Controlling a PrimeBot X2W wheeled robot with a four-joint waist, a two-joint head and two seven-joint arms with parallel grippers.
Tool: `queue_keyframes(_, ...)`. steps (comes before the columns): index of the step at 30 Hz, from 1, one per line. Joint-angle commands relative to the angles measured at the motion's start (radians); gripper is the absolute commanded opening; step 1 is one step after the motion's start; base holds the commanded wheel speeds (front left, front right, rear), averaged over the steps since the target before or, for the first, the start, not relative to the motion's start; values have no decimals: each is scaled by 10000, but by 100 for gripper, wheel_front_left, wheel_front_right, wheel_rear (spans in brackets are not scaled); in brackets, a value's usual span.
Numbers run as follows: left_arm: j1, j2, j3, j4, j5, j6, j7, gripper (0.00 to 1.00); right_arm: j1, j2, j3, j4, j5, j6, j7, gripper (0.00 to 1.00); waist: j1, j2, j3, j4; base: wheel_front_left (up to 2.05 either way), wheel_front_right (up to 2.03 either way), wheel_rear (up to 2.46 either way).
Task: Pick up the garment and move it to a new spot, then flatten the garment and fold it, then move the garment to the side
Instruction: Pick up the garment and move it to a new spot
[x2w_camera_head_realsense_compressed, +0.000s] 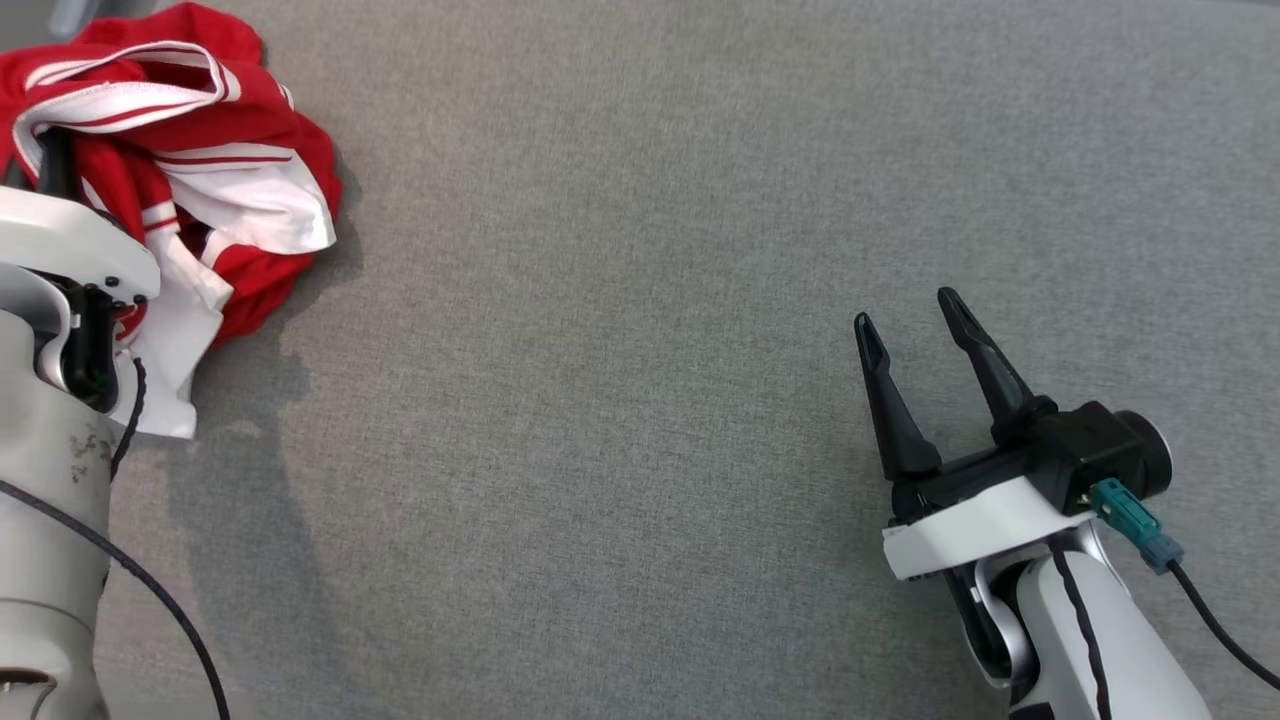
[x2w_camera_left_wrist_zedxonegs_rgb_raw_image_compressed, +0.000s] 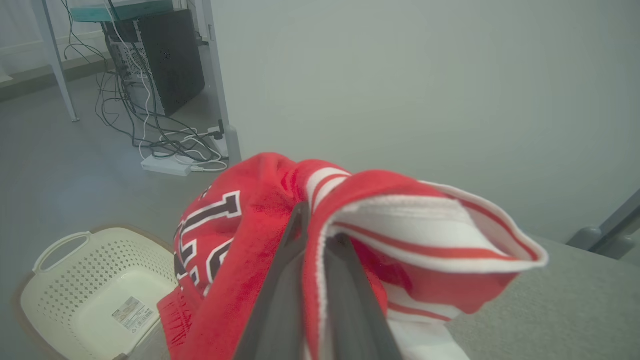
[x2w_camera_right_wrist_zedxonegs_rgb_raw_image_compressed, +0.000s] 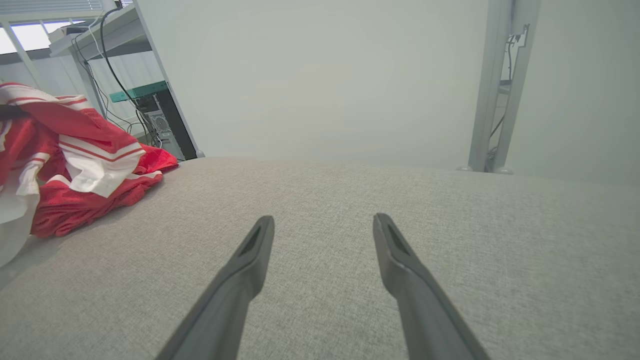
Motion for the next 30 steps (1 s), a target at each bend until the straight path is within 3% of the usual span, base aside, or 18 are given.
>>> queue_keyframes(1, 164, 134, -93, -216, -84, -16, -87, 0, 177, -91, -26, 12, 99, -1, -17, 100, 0, 0, -320, -133, 0, 0, 0)
queue_keyframes(8, 362, 490, -796, -1417, -365, -16, -174, 0, 500, -90, 2, -70, 561, -1, -17, 100, 0, 0, -1190, -548, 0, 0, 0)
queue_keyframes(17, 529, 900, -1460, -2910, -492, -17, 515, 0, 1024, -85, 8, -150, 1014, -1, -17, 100, 0, 0, -2090, -1378, 0, 0, 0)
queue_keyframes(24, 660, 950, -1765, -4114, -374, 60, 1094, 0, 1167, -88, 48, -252, 1228, -1, -19, 100, 0, 0, -2451, -2253, 0, 0, 0)
queue_keyframes(30, 1017, 654, -2146, -5569, -425, 118, 1817, 0, 1314, -87, -50, -334, 1324, 0, -17, 100, 0, 0, -2619, -3211, 0, 0, 0)
